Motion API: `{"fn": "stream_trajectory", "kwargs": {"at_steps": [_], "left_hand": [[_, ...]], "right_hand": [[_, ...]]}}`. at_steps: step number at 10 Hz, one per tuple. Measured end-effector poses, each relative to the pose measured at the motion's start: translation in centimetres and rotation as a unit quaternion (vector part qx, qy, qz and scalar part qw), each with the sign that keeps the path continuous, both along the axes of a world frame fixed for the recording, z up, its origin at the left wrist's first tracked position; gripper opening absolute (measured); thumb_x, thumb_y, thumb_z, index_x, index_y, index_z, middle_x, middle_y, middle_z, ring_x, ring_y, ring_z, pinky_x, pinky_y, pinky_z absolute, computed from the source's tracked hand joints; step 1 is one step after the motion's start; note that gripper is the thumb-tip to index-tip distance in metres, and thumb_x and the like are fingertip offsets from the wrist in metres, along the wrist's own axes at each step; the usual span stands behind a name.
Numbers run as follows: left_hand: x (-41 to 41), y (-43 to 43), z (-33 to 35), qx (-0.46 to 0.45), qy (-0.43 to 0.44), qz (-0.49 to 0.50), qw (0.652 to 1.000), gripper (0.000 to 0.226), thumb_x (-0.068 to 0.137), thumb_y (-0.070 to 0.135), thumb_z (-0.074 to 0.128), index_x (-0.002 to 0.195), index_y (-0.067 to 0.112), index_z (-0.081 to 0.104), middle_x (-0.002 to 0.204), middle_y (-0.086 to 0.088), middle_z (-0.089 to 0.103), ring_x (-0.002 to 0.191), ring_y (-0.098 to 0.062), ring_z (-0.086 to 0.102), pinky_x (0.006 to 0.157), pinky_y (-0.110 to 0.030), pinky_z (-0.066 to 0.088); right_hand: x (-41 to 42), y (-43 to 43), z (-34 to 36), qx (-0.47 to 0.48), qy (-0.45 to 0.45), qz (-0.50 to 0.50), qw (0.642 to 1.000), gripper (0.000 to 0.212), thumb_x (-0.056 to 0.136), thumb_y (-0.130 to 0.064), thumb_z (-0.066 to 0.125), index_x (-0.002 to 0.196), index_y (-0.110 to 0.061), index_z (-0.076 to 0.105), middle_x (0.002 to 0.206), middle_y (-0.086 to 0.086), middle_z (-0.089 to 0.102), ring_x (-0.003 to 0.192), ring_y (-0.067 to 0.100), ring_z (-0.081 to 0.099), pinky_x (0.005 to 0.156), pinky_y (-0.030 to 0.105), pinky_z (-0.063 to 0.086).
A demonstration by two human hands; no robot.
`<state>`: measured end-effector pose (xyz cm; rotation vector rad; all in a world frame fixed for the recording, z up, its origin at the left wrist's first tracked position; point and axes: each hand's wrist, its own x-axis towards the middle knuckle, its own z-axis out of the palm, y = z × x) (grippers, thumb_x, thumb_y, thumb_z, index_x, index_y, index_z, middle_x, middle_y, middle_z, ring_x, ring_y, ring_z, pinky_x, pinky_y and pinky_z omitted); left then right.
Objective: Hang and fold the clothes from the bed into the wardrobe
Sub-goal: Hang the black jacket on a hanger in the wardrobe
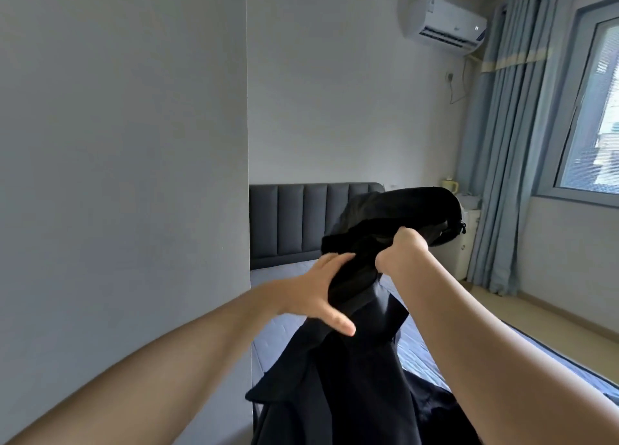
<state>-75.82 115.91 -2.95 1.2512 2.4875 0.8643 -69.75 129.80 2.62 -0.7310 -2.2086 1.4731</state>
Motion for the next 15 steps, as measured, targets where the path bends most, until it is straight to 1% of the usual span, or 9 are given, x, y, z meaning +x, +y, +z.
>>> {"fn": "stream_trajectory", "kwargs": {"at_steps": [2, 4, 5, 6, 7, 9, 10, 13, 15], "left_hand": [[0.0, -0.2, -4.0, -0.027, 0.017, 0.143, 0.989, 0.051, 0.091, 0.028, 0.053, 0.14, 0.025, 0.037, 0.134, -0.004, 0.052, 0.119, -0.022, 0.05, 0.097, -0.029, 0.04], [-0.6, -1.2, -2.3, 0.113, -0.024, 0.253, 0.96, 0.026, 0.094, 0.017, 0.045, 0.099, 0.004, 0.068, 0.103, -0.009, 0.066, 0.097, -0.022, 0.059, 0.079, -0.029, 0.042], [-1.0, -1.6, 0.0, 0.152, 0.002, 0.275, 0.949, 0.019, 0.095, 0.015, 0.046, 0.087, 0.011, 0.063, 0.089, -0.007, 0.062, 0.086, -0.021, 0.054, 0.073, -0.029, 0.038], [-1.0, -1.8, 3.3, 0.177, 0.008, 0.262, 0.949, 0.027, 0.094, 0.012, 0.049, 0.068, 0.016, 0.056, 0.073, -0.003, 0.055, 0.077, -0.019, 0.05, 0.071, -0.028, 0.037], [-0.4, -2.2, 6.8, 0.184, -0.046, 0.247, 0.95, 0.024, 0.09, 0.01, 0.053, 0.068, 0.009, 0.06, 0.072, -0.008, 0.061, 0.071, -0.02, 0.055, 0.07, -0.025, 0.041], [0.7, -3.4, 11.5, 0.113, -0.195, 0.257, 0.94, 0.03, 0.092, 0.02, 0.049, 0.068, 0.008, 0.063, 0.051, -0.005, 0.064, 0.045, -0.016, 0.06, 0.049, -0.021, 0.049], [0.6, -5.0, 12.4, 0.116, -0.201, 0.254, 0.939, 0.025, 0.089, 0.018, 0.051, 0.072, 0.006, 0.066, 0.067, -0.009, 0.066, 0.057, -0.02, 0.062, 0.062, -0.027, 0.051], [3.1, -14.4, 13.4, 0.007, -0.177, 0.239, 0.955, 0.019, 0.08, 0.027, 0.065, 0.08, 0.009, 0.069, 0.076, -0.007, 0.071, 0.062, -0.016, 0.067, 0.059, -0.023, 0.053], [6.5, -19.8, 12.7, -0.006, -0.105, 0.334, 0.937, 0.023, 0.097, 0.022, 0.046, 0.081, 0.017, 0.061, 0.072, 0.002, 0.068, 0.064, -0.011, 0.064, 0.066, -0.022, 0.052]], "right_hand": [[0.5, 0.2, 1.4, -0.08, 0.044, -0.044, 0.995, 0.023, 0.086, 0.0, 0.053, 0.069, -0.008, 0.039, 0.112, 0.02, 0.056, 0.114, 0.033, 0.054, 0.069, 0.028, 0.035], [-0.6, 1.8, 0.3, -0.395, 0.204, -0.013, 0.896, 0.037, 0.097, -0.011, 0.039, 0.132, -0.003, 0.046, 0.142, 0.018, 0.043, 0.125, 0.034, 0.047, 0.103, 0.039, 0.042], [-1.0, 2.9, -0.3, -0.473, 0.239, -0.019, 0.848, 0.008, 0.095, -0.014, 0.051, 0.095, -0.017, 0.059, 0.108, 0.002, 0.062, 0.08, 0.006, 0.06, 0.07, 0.016, 0.047], [-1.0, 2.1, -1.4, -0.409, 0.208, 0.026, 0.888, 0.013, 0.098, -0.008, 0.045, 0.11, -0.008, 0.05, 0.093, 0.006, 0.054, 0.07, -0.009, 0.059, 0.057, 0.007, 0.041], [-0.9, 1.3, -2.6, -0.306, 0.215, 0.117, 0.92, 0.054, 0.094, -0.006, 0.047, 0.144, -0.022, 0.033, 0.144, 0.002, 0.036, 0.128, 0.016, 0.041, 0.096, 0.025, 0.034], [0.4, -1.9, -3.1, -0.087, 0.15, 0.382, 0.908, 0.048, 0.078, 0.008, 0.059, 0.114, -0.024, 0.057, 0.115, -0.002, 0.063, 0.103, 0.015, 0.06, 0.095, 0.031, 0.047], [-0.2, -2.6, -3.8, 0.093, 0.078, 0.341, 0.932, 0.021, 0.084, -0.004, 0.064, 0.104, -0.009, 0.063, 0.087, -0.003, 0.064, 0.083, 0.014, 0.059, 0.078, 0.027, 0.048], [-0.6, -4.9, -2.5, -0.21, 0.053, 0.415, 0.884, 0.025, 0.094, -0.026, 0.053, 0.083, -0.008, 0.067, 0.072, 0.005, 0.07, 0.061, 0.014, 0.066, 0.06, 0.023, 0.056], [-2.4, -10.2, -1.3, -0.111, 0.038, 0.441, 0.89, 0.016, 0.092, -0.024, 0.059, 0.078, -0.015, 0.06, 0.076, 0.003, 0.062, 0.065, 0.013, 0.057, 0.062, 0.024, 0.05]]}}
